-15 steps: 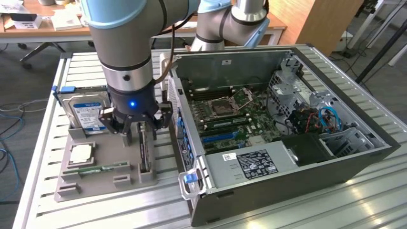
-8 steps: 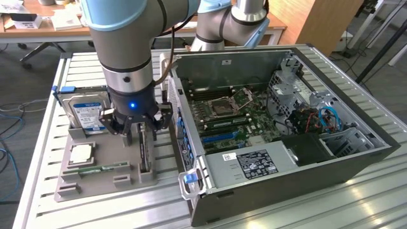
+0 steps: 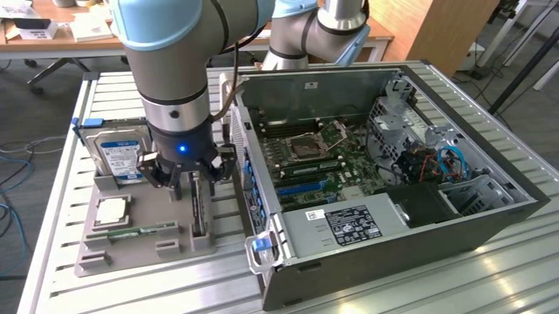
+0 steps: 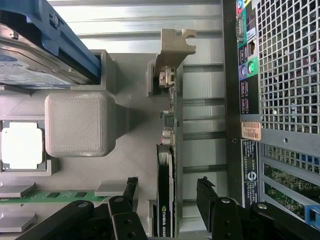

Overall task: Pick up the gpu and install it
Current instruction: 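Pick up the gpu and move the gpu toward the slot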

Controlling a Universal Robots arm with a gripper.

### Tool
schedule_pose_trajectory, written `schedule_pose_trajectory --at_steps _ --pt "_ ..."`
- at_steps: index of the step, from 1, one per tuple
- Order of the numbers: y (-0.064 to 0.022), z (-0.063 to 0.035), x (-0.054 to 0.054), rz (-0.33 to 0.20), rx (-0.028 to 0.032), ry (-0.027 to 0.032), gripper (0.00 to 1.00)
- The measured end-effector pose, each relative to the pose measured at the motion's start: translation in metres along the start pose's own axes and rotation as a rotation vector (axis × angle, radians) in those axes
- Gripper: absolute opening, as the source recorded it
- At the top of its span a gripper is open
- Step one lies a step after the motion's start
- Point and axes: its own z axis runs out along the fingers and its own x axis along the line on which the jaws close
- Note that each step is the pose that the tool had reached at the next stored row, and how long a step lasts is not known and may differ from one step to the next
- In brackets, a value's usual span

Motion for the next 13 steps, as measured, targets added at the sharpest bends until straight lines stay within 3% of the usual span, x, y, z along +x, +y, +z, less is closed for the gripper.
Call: schedule_pose_trajectory --at_steps 13 --pt "-0.0002 0.0027 0.0021 0.0 -0.0001 -0.0001 0.59"
